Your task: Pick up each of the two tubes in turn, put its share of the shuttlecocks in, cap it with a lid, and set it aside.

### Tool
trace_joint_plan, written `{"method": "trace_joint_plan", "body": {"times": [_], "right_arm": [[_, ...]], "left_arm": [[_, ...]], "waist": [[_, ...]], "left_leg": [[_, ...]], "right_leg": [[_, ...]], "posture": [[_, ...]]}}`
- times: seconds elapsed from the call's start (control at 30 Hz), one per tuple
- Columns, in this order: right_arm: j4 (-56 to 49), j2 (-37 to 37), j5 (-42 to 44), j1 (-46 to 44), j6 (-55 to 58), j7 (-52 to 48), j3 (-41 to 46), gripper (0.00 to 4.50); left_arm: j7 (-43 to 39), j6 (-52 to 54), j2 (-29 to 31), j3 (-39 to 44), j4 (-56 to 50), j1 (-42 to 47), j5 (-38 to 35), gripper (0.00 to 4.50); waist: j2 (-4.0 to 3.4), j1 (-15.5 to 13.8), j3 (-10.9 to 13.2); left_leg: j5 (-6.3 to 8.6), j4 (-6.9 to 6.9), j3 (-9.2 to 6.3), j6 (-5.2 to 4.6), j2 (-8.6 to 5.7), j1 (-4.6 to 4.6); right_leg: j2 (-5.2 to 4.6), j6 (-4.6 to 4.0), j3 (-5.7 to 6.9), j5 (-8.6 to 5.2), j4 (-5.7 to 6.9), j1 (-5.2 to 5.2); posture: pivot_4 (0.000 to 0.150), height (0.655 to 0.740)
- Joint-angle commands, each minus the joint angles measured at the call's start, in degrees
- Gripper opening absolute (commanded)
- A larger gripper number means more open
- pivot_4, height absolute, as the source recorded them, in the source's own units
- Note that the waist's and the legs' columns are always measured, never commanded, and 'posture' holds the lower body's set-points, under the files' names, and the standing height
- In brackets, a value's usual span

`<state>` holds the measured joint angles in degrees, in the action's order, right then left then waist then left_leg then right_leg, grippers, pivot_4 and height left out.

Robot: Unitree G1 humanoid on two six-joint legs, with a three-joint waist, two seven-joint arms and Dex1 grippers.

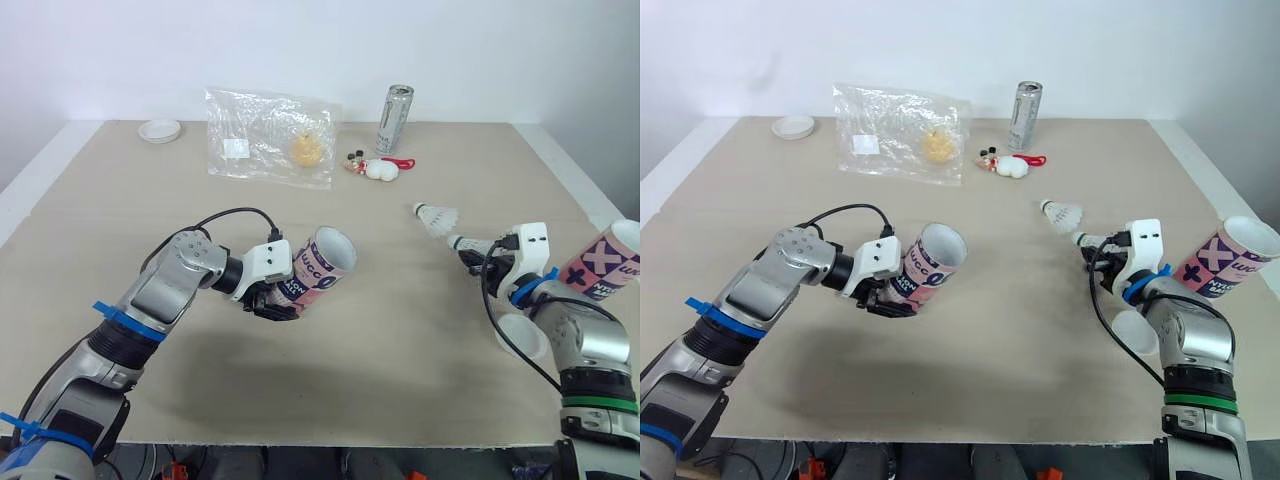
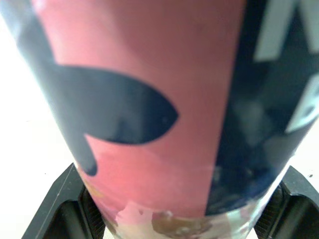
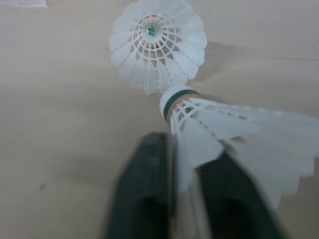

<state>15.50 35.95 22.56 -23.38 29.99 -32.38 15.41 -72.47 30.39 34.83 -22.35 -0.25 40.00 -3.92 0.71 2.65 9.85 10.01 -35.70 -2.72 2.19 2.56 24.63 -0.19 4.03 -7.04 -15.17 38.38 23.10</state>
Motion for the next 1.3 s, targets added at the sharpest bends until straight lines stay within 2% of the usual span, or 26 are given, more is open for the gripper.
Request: {"method": "trace_joint_plan", "body": {"times": [0.03,0.17,0.3,0.5,0.63,0.77,0.9,1.2,1.3], "right_arm": [[-3.97,0.67,0.10,0.22,-0.51,-0.17,0.97,0.08],[-10.08,2.35,-0.26,2.10,-0.19,-1.73,0.15,0.08],[-20.33,7.08,0.44,2.25,-1.02,-6.85,-1.08,0.08],[-29.95,14.70,0.54,-5.95,-6.84,-17.66,-4.70,0.08],[-35.21,16.81,-0.10,-13.98,-13.00,-28.11,-12.64,0.08],[-35.80,16.05,-1.02,-15.06,-15.67,-32.13,-16.91,0.08],[-32.10,15.62,-3.15,-16.50,-21.19,-36.91,-20.04,0.08],[-23.68,12.16,-6.01,-19.68,-30.13,-43.58,-23.80,0.08],[-22.43,10.16,-5.27,-21.39,-29.19,-44.02,-24.34,0.08]], "left_arm": [[-0.45,0.04,-0.21,-1.37,-0.38,-0.63,-0.11,3.09],[-0.58,-0.44,-0.36,-1.40,0.43,-0.28,0.00,3.09],[-0.87,-1.17,-0.46,-1.23,1.86,0.12,0.06,3.09],[-1.45,-1.55,-0.86,-1.01,3.38,0.85,-0.32,3.09],[-1.90,-1.52,-1.36,-1.01,4.03,1.41,-0.73,3.09],[-1.68,-1.67,-1.80,-0.88,4.14,1.49,-0.50,3.09],[-0.82,-1.88,-1.81,-0.71,2.88,0.67,-0.17,3.09],[0.77,-0.97,-2.14,-0.52,1.12,0.07,-0.39,3.09],[1.07,-0.82,-2.05,-0.49,0.69,-0.33,-0.44,3.09]], "waist": [[0.00,0.00,0.00],[-0.01,-0.02,0.00],[-0.08,0.02,0.00],[-0.08,0.04,0.00],[-0.12,0.07,0.02],[-0.05,-0.44,0.02],[-0.05,-0.48,0.02],[-0.05,-0.49,0.02],[-0.06,-0.54,0.02]], "left_leg": [[0.00,0.00,0.00,0.00,0.00,0.00],[0.00,0.01,0.00,0.00,0.00,0.00],[0.00,0.00,0.01,0.00,-0.03,0.01],[0.00,-0.06,0.01,0.00,0.00,-0.05],[0.00,-0.04,0.07,0.00,0.00,-0.05],[0.00,-0.04,-0.08,0.01,0.01,0.05],[0.00,-0.09,0.00,0.01,-0.04,0.10],[0.00,-0.14,-0.02,0.00,-0.03,0.06],[0.00,-0.16,-0.02,0.00,-0.03,0.07]], "right_leg": [[0.00,0.00,0.00,0.00,0.00,0.00],[0.00,0.01,0.00,-0.01,0.00,0.00],[-0.02,0.03,-0.01,-0.02,0.00,0.01],[0.00,0.03,0.00,0.02,0.01,-0.04],[-0.01,0.02,-0.03,0.01,-0.01,-0.01],[-0.03,0.01,0.13,-0.05,-0.08,-0.04],[-0.13,0.08,0.08,-0.01,-0.14,-0.02],[-0.11,0.06,0.10,0.04,-0.11,-0.04],[-0.12,0.06,0.10,0.05,-0.10,-0.05]], "posture": [[0.150,0.7400],[0.150,0.7400],[0.150,0.7400],[0.150,0.7400],[0.150,0.7400],[0.150,0.7400],[0.150,0.7400],[0.150,0.7400],[0.150,0.7400]]}}
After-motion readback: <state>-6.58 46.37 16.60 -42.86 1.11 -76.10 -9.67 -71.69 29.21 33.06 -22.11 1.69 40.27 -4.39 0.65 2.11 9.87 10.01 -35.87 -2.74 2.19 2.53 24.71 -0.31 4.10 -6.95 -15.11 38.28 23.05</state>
